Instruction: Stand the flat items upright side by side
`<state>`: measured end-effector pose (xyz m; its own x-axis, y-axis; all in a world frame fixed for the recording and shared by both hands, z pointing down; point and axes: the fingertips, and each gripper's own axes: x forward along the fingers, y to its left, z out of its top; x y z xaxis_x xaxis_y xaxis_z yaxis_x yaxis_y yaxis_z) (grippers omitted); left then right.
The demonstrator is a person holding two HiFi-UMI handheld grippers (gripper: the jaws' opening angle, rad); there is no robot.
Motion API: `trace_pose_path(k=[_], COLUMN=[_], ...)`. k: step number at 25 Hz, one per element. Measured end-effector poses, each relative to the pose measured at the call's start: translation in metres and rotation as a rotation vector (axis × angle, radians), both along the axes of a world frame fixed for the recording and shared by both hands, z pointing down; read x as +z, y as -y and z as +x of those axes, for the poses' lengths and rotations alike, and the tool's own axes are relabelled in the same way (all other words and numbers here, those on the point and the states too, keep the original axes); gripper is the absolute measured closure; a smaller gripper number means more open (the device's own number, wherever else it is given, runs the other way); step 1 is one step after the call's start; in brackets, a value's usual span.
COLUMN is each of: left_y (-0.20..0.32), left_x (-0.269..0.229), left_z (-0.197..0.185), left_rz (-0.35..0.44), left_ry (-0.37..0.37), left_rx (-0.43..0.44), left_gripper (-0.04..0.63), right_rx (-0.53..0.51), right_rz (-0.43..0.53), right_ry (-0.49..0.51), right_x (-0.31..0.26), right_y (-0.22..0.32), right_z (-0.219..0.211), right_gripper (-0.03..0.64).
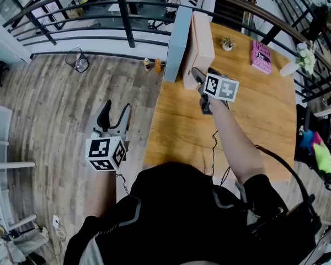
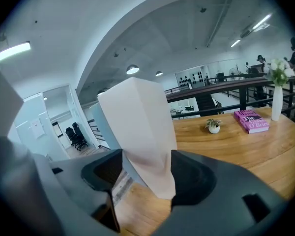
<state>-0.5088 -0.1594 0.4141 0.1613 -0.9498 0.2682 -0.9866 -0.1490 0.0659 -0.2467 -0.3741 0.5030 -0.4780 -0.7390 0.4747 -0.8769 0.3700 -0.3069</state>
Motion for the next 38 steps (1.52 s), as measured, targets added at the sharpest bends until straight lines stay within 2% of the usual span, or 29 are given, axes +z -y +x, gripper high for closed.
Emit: trace_pose_path(k=[2, 12, 21, 25, 31, 38], left_y=[-0.002, -0.008, 0.006, 0.011, 0.026, 0.058], left_x=[0.0, 0.003, -0.008, -0.011, -0.02, -0.037], left_z=[0.0, -0.012, 0.012, 0.021, 0.044, 0.087], left_rz=[-0.004, -0.021, -0.008, -0.007, 0.015, 0.051], left_ry=[0.005, 0.012, 0.037, 0.035, 0.028, 0.01], left_rx=[0.001, -0.041, 0.011, 0.027, 0.076, 0.124], left_gripper=[0.318, 0.318, 0.319, 0.319, 0.319, 0.328], right_rx=[-0.013, -0.022, -0.027, -0.072, -0.136, -0.185], right_rz=[-0.002, -0.01, -0.024, -0.031, 0.014, 0.132], right_ry=[-0.006, -0.011, 0.006, 0.041, 0.1, 0.103], right_x=[0.003, 0.006, 0.005, 0.006, -0.021, -0.08], right_y=[0.001, 0.014, 0.02, 0.01, -0.018, -0.058], right_z=[-0.004, -0.017, -0.026, -0.021, 0.006, 0.067], right_gripper=[0.328, 0.325, 0.324, 0.33, 0.336, 0.345])
